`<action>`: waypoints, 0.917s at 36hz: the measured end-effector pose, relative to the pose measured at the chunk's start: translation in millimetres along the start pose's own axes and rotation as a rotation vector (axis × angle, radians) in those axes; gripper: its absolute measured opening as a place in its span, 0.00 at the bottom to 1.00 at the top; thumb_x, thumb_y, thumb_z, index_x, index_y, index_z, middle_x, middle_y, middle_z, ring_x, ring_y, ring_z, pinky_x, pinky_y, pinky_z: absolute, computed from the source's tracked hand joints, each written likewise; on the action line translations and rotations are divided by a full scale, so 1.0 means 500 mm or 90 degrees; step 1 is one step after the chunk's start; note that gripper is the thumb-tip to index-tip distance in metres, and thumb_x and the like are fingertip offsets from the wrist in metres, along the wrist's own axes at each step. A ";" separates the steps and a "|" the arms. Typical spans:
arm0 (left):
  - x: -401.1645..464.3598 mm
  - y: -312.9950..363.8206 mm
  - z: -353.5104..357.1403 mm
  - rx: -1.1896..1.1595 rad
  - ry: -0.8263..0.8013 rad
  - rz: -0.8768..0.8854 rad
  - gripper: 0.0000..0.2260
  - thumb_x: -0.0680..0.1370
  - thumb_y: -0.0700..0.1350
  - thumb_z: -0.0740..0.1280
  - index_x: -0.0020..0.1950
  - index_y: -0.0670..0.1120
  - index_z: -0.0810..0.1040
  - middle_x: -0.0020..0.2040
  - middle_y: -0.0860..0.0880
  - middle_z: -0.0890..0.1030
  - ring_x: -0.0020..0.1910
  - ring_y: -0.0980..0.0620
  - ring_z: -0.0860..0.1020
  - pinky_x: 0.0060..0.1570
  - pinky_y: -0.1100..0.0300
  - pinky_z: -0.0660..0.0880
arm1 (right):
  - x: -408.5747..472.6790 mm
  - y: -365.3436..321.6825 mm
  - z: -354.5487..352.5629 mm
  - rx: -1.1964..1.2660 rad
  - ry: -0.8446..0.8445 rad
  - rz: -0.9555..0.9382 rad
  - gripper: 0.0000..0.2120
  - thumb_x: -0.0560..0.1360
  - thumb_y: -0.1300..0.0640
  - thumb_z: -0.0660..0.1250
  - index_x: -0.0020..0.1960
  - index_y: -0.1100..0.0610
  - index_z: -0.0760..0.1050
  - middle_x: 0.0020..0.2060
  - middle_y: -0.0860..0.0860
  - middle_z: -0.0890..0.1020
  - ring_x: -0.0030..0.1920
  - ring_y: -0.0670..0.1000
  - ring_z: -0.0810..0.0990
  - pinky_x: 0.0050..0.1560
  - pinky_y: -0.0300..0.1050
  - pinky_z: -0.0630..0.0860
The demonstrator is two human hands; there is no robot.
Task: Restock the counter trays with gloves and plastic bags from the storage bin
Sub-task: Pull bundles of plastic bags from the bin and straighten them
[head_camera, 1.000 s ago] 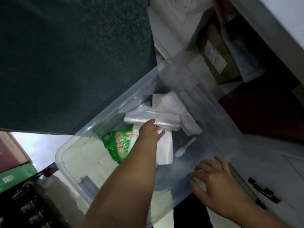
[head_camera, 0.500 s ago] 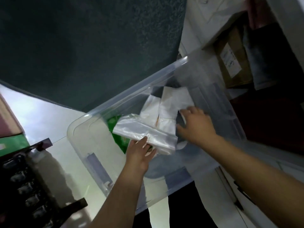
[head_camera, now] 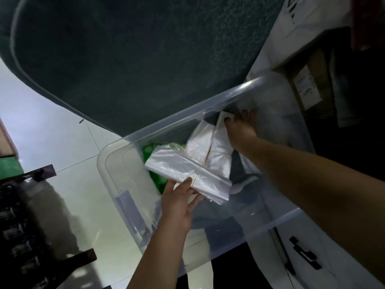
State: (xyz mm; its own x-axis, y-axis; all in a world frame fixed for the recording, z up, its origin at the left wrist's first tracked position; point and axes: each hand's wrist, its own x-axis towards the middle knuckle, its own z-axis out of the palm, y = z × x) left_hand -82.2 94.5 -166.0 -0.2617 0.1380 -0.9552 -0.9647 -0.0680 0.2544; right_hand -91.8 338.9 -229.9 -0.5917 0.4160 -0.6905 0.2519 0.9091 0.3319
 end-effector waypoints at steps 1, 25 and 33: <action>-0.004 0.003 -0.002 0.003 -0.005 0.000 0.14 0.78 0.36 0.69 0.61 0.50 0.78 0.50 0.50 0.86 0.47 0.51 0.85 0.43 0.52 0.81 | -0.005 -0.005 0.001 0.017 0.021 -0.001 0.23 0.76 0.53 0.62 0.71 0.53 0.66 0.67 0.62 0.71 0.68 0.65 0.67 0.71 0.68 0.54; -0.330 0.198 -0.004 0.330 -0.182 0.118 0.11 0.74 0.39 0.73 0.54 0.49 0.81 0.47 0.49 0.87 0.48 0.49 0.84 0.54 0.52 0.78 | -0.636 0.131 -0.168 0.950 0.369 0.353 0.14 0.74 0.65 0.70 0.58 0.55 0.81 0.47 0.52 0.83 0.48 0.51 0.82 0.50 0.48 0.79; -0.383 0.225 0.101 0.392 -0.310 0.182 0.12 0.75 0.38 0.72 0.57 0.46 0.81 0.52 0.47 0.86 0.45 0.52 0.85 0.45 0.57 0.77 | -0.848 0.266 -0.224 1.018 0.513 0.362 0.16 0.73 0.64 0.73 0.43 0.41 0.80 0.37 0.43 0.84 0.36 0.39 0.80 0.35 0.32 0.76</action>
State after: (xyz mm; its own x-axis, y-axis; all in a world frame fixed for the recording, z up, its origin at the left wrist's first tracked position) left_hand -142.1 110.5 53.1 -0.3463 0.6185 -0.7054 -0.6662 0.3672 0.6491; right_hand 107.0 281.0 178.8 -0.2432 0.9595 -0.1424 0.6240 0.0424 -0.7803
